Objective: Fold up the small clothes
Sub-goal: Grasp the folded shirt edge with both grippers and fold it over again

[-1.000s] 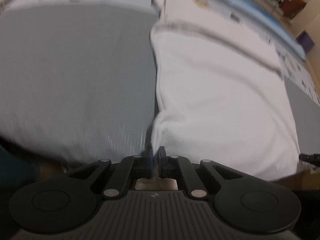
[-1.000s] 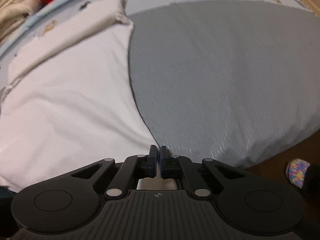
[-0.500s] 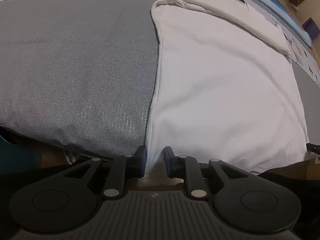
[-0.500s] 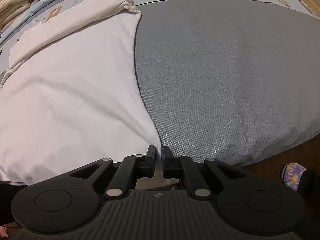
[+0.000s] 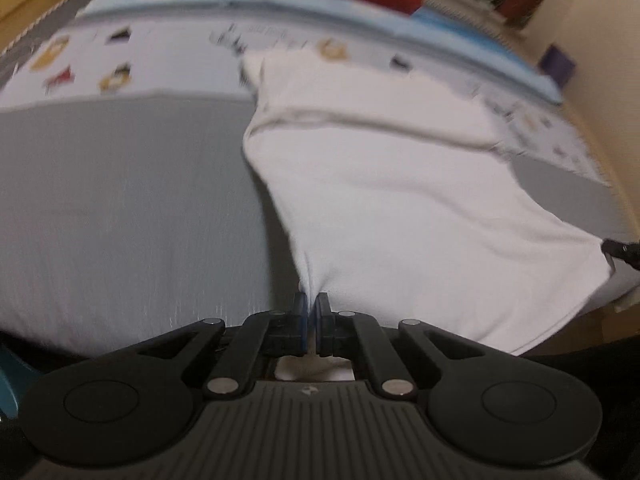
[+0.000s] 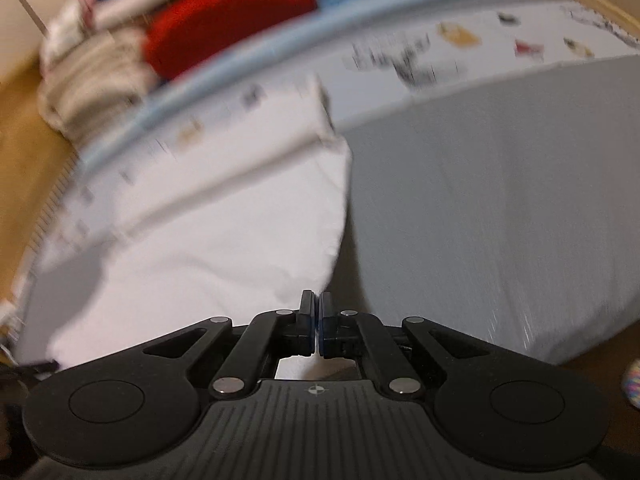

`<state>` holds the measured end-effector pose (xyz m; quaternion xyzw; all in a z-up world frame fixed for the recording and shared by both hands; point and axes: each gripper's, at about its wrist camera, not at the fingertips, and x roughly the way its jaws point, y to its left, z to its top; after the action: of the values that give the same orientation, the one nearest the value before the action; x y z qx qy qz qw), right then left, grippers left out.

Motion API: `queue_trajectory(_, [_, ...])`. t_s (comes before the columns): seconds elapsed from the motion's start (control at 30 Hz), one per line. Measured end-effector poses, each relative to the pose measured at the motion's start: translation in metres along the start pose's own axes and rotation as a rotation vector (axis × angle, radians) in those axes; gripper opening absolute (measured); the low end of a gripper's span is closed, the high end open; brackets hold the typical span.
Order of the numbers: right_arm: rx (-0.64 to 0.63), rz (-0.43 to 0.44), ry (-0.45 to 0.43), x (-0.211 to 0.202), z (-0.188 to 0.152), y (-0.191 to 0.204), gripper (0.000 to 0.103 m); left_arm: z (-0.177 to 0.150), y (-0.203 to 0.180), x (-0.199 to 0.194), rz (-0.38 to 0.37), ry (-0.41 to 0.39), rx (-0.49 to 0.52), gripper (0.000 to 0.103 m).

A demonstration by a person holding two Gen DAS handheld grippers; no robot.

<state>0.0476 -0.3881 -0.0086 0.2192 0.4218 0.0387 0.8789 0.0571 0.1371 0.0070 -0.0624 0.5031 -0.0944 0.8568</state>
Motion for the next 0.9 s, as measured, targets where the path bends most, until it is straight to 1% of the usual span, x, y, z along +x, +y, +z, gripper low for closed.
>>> queue_trajectory(0.03, [0.003,0.028,-0.024,-0.013,0.004,0.001,0.000,0.002,-0.005,-0.012,-0.007,-0.014,0.008,0.003])
queue_trajectory(0.17, [-0.017,0.112,-0.099,-0.060,0.018,0.002,0.000,0.010,-0.004,-0.062,-0.051,-0.077,0.057,0.002])
queue_trajectory(0.3, [0.004,0.184,-0.169,-0.111,0.020,-0.003,0.000,0.009,0.008,-0.125,-0.140,-0.150,0.050,0.002])
queue_trajectory(0.37, [0.017,0.201,-0.185,-0.126,0.018,-0.007,0.000,0.007,0.013,-0.140,-0.171,-0.165,0.037,0.002])
queue_trajectory(0.43, [0.033,0.195,-0.178,-0.125,0.020,-0.010,0.000,0.010,0.024,-0.137,-0.196,-0.156,-0.003,0.002])
queue_trajectory(0.5, [0.056,0.193,-0.150,-0.105,0.032,-0.013,0.000,0.022,0.034,-0.117,-0.215,-0.134,-0.043,0.002])
queue_trajectory(0.57, [0.035,0.147,-0.124,-0.073,0.048,-0.007,0.000,0.044,0.046,-0.087,-0.211,-0.109,-0.052,0.002])
queue_trajectory(0.63, [0.033,0.108,-0.094,-0.034,0.070,-0.001,0.000,0.076,0.056,-0.044,-0.220,-0.084,-0.086,0.002])
queue_trajectory(0.7, [0.039,0.056,-0.066,0.014,0.102,0.002,0.000,0.117,0.066,0.006,-0.211,-0.074,-0.100,0.003])
queue_trajectory(0.73, [0.046,0.039,-0.063,0.035,0.114,0.002,0.000,0.132,0.071,0.026,-0.211,-0.072,-0.121,0.003])
queue_trajectory(0.77, [0.055,0.024,-0.065,0.057,0.129,0.000,0.001,0.149,0.079,0.047,-0.214,-0.075,-0.164,0.004])
queue_trajectory(0.8, [0.072,-0.008,-0.069,0.075,0.138,-0.003,0.001,0.162,0.089,0.065,-0.209,-0.091,-0.223,0.012])
queue_trajectory(0.83, [0.093,-0.057,-0.088,0.091,0.145,-0.008,0.002,0.169,0.098,0.079,-0.199,-0.107,-0.270,0.018])
queue_trajectory(0.87, [0.106,-0.095,-0.119,0.102,0.148,-0.013,0.005,0.172,0.107,0.091,-0.189,-0.121,-0.313,0.031])
queue_trajectory(0.9, [0.110,-0.113,-0.131,0.112,0.147,-0.019,0.005,0.171,0.113,0.103,-0.174,-0.110,-0.335,0.034])
